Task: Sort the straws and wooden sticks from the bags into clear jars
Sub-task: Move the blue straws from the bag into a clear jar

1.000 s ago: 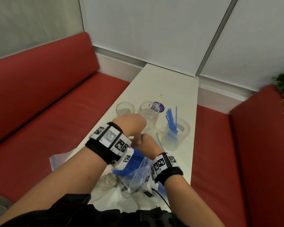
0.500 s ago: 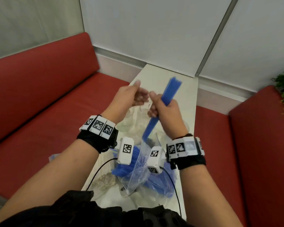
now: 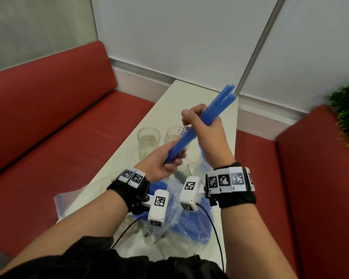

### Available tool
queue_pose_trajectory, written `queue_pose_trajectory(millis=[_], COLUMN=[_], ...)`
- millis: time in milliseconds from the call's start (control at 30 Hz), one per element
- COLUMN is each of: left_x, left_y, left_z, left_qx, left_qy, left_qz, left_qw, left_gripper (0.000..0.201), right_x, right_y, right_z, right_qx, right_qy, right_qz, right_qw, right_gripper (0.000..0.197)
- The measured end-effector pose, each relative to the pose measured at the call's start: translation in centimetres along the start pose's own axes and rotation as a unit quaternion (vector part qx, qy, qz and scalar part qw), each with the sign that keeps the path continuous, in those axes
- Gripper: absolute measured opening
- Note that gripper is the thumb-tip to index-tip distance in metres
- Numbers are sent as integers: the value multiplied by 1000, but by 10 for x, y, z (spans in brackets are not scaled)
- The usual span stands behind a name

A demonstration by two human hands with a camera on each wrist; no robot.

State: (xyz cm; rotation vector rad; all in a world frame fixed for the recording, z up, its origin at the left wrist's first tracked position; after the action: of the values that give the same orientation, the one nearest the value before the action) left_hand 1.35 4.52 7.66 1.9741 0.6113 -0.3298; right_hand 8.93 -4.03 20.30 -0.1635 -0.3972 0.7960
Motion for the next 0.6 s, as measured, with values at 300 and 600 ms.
queue_pose_trajectory(millis=[300, 600], left_x=[10, 14], left_y=[-28, -41], left_z=[-16, -36], left_qx=[88, 572], left_qy=[88, 171], left_qz=[-28, -112], left_qw=[992, 794], left_gripper=[25, 29], right_x=[3, 23], right_y=[-51, -119], right_z=[5, -27], right_qx=[-166, -249], right_qy=[48, 76], right_qz=[171, -139], right_qw=[970, 955], right_gripper=[10, 11])
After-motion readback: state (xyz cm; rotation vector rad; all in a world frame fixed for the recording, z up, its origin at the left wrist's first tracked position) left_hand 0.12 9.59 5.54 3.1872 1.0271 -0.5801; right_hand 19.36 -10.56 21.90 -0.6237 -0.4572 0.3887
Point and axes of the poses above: each hand's wrist, its own x-axis towards the middle knuckle, its own y-axis out of the palm, z = x × y, the point moved 4 cm from there along x, towards the middle knuckle, and after that the axes turned 15 degrees about -x, right-handed, at the moved point
